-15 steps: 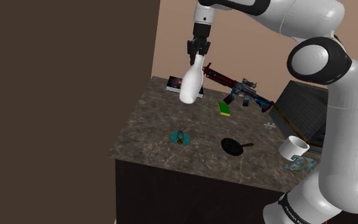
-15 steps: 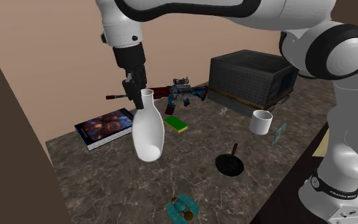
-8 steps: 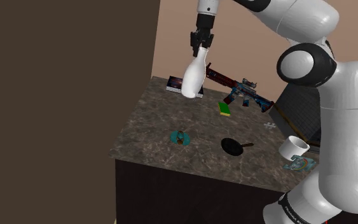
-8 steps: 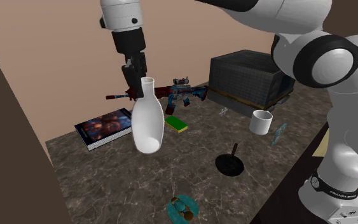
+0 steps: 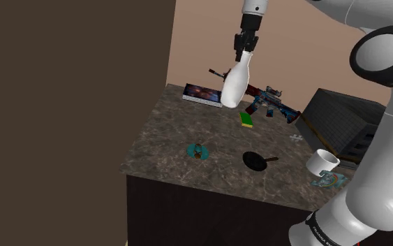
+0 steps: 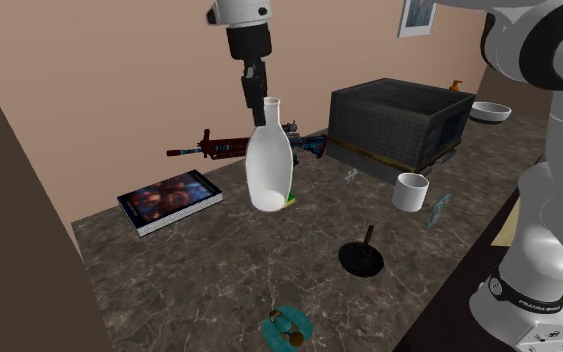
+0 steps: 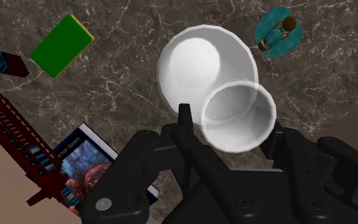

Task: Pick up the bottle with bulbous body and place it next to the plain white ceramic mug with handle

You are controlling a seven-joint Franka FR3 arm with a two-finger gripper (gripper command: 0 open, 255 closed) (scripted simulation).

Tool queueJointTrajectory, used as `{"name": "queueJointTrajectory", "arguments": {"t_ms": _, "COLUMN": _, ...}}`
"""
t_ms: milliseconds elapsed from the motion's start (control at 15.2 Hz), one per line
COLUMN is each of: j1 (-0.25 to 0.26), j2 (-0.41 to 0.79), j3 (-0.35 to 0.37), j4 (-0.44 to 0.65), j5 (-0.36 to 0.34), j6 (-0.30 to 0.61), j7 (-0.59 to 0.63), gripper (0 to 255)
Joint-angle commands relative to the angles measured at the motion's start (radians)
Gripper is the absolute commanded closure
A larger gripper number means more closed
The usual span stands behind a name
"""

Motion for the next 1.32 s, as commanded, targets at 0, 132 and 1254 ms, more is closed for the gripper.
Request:
{"name": "queueJointTrajectory", "arguments": {"t_ms": 0, "j1": -0.024, "j2": -0.046, "j3": -0.012, "j4": -0.048, "j5": -0.001, "j6": 0.003, "j7": -0.038, "gripper": 255}}
{"name": "queueJointTrajectory", "arguments": {"t_ms": 132, "j1": -0.048, "j2": -0.089, "j3": -0.027, "j4": -0.092, "j5": -0.002, "j6": 0.006, "j7": -0.077, "gripper": 255}}
{"name": "queueJointTrajectory", "arguments": {"t_ms": 1254, "j1": -0.250, "j2": -0.265, "j3": -0.189, "j4": -0.186, "j5": -0.038, "j6": -0.055, "j7": -0.451, "gripper": 255}}
